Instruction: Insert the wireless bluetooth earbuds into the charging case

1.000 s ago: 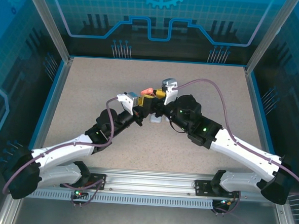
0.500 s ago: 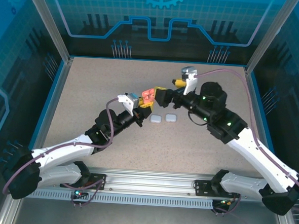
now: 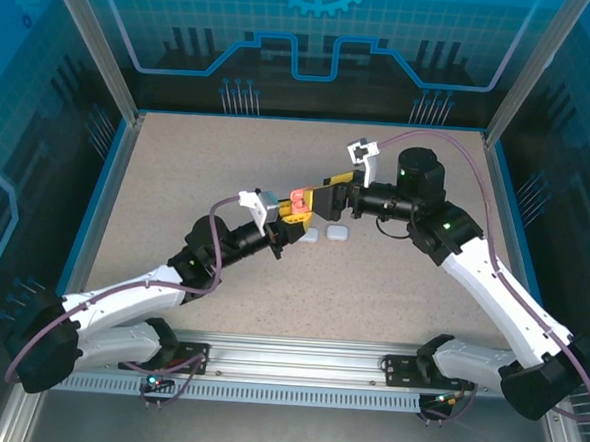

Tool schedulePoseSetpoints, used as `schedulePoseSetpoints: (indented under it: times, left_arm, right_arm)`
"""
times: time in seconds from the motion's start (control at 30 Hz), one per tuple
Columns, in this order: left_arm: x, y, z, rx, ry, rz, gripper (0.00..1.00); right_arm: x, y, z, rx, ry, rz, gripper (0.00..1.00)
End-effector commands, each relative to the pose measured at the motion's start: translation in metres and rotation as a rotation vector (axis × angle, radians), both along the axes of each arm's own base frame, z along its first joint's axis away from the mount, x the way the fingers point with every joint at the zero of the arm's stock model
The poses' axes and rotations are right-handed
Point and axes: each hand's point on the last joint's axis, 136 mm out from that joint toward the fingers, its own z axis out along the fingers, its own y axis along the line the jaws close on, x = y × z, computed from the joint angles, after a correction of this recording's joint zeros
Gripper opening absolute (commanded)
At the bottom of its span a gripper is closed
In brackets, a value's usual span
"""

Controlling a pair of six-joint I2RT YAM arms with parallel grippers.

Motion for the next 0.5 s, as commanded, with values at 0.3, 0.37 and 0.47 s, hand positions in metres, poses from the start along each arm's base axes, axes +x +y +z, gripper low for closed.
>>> schedulePoseSetpoints:
  times: [0.3,0.37,0.47]
  left_arm:
    - [0.004,-0.003,0.016,-0.048,-0.012,0.005,0.00]
    - [0.004,-0.002,0.014,-0.049,-0.007,0.012,0.00]
    - [0.006,0.000,0.011,-0.047,0.002,0.027,0.00]
  right_arm:
    - [-0.028,0.016,0.022,0.085,0.015,0.227,0.83]
    - [-0.030,0.014,0.024,0.075,0.003,0.220,0.79]
    - [-0.032,0.007,0.025,0.054,-0.012,0.193,0.75]
